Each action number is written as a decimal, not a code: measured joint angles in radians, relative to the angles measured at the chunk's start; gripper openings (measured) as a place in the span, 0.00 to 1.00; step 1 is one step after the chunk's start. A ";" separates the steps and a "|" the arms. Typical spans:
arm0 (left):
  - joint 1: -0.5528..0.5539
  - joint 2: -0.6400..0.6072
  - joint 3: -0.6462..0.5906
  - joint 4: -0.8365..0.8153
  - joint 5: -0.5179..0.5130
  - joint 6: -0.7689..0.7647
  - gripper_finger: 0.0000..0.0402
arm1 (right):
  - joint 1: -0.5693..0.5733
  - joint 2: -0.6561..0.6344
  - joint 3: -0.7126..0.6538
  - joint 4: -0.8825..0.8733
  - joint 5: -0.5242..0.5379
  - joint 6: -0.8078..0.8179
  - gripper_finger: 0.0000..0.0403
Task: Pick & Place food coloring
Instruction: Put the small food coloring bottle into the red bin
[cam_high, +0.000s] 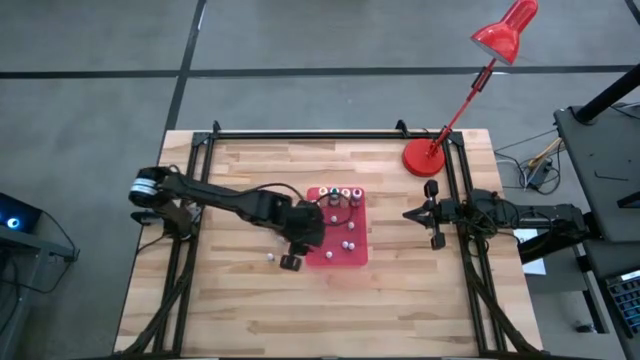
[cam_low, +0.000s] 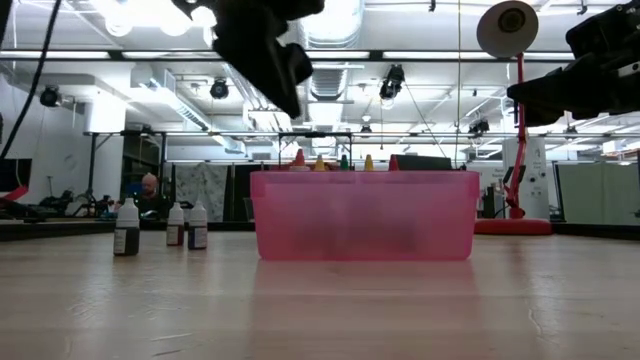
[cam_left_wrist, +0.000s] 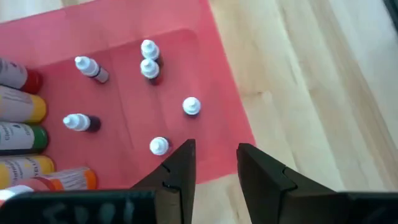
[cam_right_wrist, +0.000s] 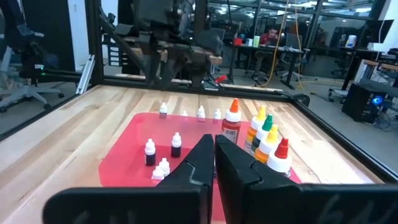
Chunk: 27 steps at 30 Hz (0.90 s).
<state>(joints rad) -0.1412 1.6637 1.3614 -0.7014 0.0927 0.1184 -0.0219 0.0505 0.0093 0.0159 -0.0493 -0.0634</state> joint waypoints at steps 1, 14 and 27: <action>-0.004 -0.020 -0.026 0.018 0.000 0.000 0.22 | 0.000 0.000 0.000 -0.001 -0.001 0.000 0.02; -0.018 -0.258 -0.319 0.030 0.003 -0.050 0.22 | 0.000 0.011 0.000 -0.002 -0.001 0.003 0.02; -0.018 -0.346 -0.426 0.004 0.072 -0.086 0.23 | 0.000 0.016 0.000 -0.001 0.000 0.002 0.02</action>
<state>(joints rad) -0.1593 1.3172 0.9352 -0.6978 0.1651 0.0322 -0.0219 0.0666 0.0093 0.0147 -0.0498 -0.0612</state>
